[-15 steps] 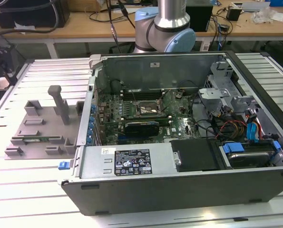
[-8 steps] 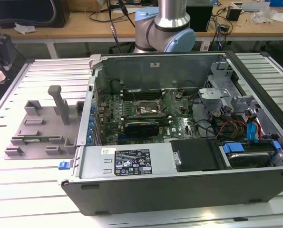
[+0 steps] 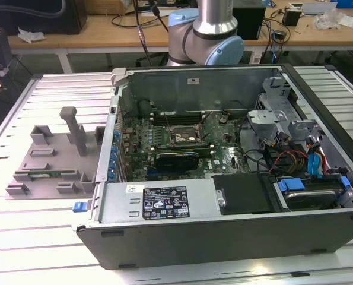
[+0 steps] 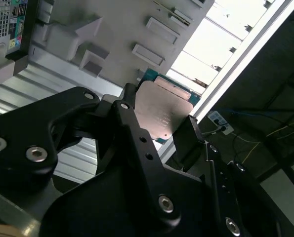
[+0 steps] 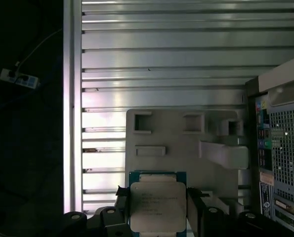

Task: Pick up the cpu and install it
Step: 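Pick up the cpu and move it towards the insertion slot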

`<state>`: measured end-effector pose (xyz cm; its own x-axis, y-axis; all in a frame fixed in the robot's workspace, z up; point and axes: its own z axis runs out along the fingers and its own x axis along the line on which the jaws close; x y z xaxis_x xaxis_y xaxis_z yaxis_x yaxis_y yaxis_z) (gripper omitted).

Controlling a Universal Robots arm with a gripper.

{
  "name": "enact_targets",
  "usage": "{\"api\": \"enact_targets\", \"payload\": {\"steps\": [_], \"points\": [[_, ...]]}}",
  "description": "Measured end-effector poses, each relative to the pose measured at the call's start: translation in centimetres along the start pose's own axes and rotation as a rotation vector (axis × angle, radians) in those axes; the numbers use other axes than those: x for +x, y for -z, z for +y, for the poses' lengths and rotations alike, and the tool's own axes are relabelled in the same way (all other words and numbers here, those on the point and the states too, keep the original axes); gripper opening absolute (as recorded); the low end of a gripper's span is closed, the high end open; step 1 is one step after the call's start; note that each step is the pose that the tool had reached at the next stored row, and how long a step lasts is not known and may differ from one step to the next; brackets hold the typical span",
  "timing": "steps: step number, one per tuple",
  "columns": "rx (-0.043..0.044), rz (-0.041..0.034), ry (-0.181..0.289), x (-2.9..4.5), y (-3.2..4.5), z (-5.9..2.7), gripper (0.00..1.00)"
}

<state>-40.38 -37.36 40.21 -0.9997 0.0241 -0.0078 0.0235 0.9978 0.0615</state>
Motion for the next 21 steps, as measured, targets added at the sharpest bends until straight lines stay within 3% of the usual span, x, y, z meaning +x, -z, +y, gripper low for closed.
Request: {"api": "enact_targets", "payload": {"steps": [9, 15, 21], "points": [[-0.0024, -0.0013, 0.0, -0.02, 2.54, 0.16, 0.55], [-0.0024, -0.0013, 0.0, -0.28, 2.64, 0.16, 0.55], [-0.0024, -0.0013, 0.0, -1.54, 2.62, 0.2, 0.55]]}}
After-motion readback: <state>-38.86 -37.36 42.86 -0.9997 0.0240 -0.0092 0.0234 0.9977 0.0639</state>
